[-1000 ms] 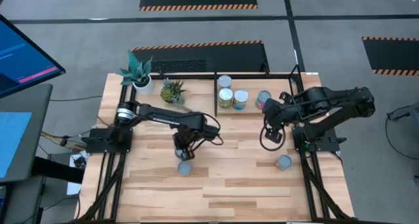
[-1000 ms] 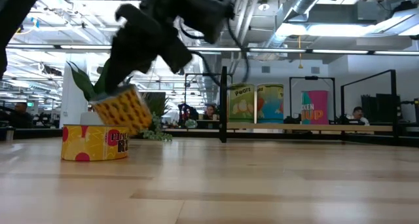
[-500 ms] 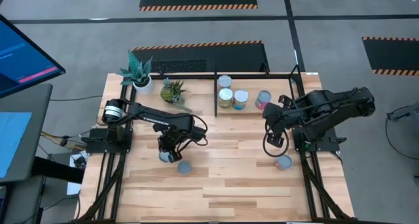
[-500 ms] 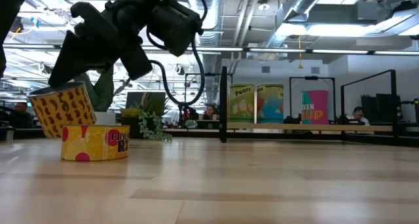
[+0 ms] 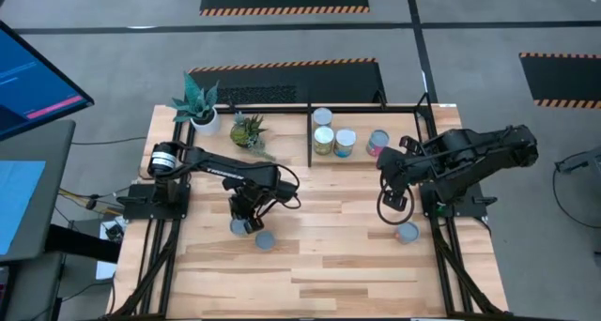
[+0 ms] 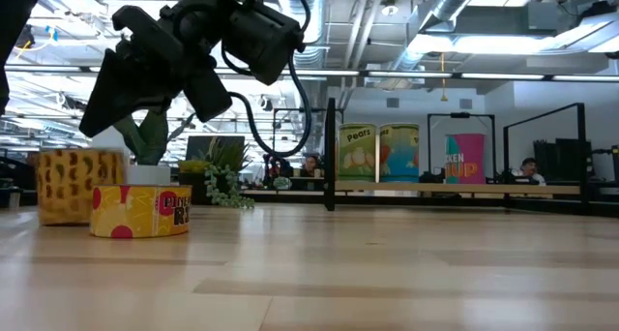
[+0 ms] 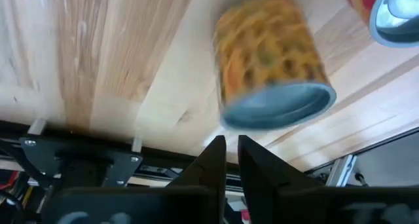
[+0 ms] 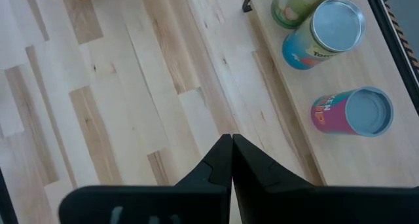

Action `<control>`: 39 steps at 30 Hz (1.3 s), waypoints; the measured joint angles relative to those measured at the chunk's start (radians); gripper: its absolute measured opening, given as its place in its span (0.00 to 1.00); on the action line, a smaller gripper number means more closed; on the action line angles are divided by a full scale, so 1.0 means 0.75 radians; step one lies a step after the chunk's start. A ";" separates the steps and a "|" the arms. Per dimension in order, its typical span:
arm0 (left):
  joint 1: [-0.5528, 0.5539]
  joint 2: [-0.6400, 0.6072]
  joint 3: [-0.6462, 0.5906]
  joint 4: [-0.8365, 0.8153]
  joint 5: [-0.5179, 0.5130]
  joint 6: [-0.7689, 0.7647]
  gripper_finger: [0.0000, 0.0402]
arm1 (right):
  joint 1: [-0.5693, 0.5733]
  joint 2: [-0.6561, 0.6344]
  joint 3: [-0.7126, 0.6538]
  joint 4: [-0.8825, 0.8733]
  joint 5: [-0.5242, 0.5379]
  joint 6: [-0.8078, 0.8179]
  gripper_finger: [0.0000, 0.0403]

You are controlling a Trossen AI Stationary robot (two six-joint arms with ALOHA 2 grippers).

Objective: Pick and place cans onto a shelf
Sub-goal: Adjust the canned black beans

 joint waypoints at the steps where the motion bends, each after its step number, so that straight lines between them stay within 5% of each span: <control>1: 0.000 0.000 0.000 0.000 -0.001 -0.004 0.08 | 0.000 0.000 0.000 0.000 0.000 0.000 0.08; 12: -0.006 -0.104 0.086 -0.051 -0.020 -0.105 0.18 | 0.000 0.000 0.000 0.000 0.001 -0.001 0.08; 19: -0.268 -0.390 0.088 -0.053 -0.529 -0.449 0.18 | 0.015 0.000 0.000 -0.004 0.002 0.054 0.08; 25: -0.531 -0.562 -0.153 0.046 -0.527 -0.828 0.17 | 0.077 0.000 0.000 -0.003 0.002 0.141 0.08; 30: -0.681 -0.570 -0.436 0.388 -0.408 -0.961 0.02 | 0.136 0.000 0.000 -0.003 0.003 0.219 0.08; 39: -0.629 -0.568 -0.674 0.666 -0.557 -1.066 0.00 | 0.176 0.000 0.000 -0.002 0.003 0.304 0.08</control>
